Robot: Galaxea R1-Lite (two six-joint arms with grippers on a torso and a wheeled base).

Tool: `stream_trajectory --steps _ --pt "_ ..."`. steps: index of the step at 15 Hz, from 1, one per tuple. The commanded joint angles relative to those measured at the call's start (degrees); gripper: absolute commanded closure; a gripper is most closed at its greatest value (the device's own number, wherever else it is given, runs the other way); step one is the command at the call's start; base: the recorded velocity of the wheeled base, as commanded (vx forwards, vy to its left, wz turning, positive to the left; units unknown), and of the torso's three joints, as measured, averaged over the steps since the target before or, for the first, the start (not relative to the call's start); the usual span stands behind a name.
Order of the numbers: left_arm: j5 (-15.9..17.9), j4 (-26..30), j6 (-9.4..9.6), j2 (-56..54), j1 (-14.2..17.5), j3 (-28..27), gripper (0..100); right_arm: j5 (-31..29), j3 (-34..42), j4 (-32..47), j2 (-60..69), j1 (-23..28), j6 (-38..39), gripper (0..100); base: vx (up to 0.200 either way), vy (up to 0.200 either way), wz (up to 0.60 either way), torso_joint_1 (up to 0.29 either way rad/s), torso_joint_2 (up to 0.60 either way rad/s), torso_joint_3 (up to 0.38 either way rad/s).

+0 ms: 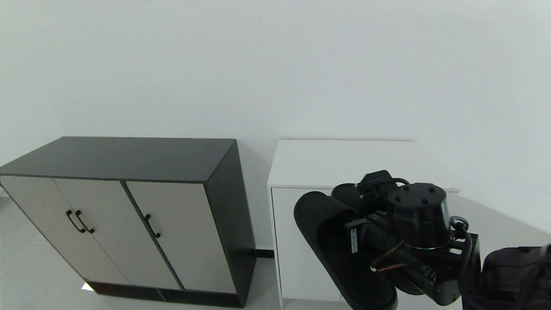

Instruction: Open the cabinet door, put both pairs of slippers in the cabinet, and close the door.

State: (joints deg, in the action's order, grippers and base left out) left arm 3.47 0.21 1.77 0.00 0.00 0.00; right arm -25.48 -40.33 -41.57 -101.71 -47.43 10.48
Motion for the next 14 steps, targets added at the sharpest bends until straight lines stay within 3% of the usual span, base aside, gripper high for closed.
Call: stream_trajectory --steps 1,2,14 --pt "-0.05 -0.03 -0.01 0.09 0.00 0.00 100 -0.01 -0.02 -0.09 -0.86 0.06 0.06 100 0.000 0.000 0.00 0.000 0.00 0.000" --pt "-0.05 -0.03 -0.01 0.09 0.00 0.00 100 -0.01 -0.10 -0.27 -0.86 0.06 -0.02 100 0.000 0.000 0.00 0.000 0.00 0.000" --pt "-0.05 -0.03 -0.01 0.00 0.00 0.00 100 -0.01 0.16 -0.53 -0.86 0.76 -0.02 100 0.000 -0.200 0.00 0.003 0.00 0.003"
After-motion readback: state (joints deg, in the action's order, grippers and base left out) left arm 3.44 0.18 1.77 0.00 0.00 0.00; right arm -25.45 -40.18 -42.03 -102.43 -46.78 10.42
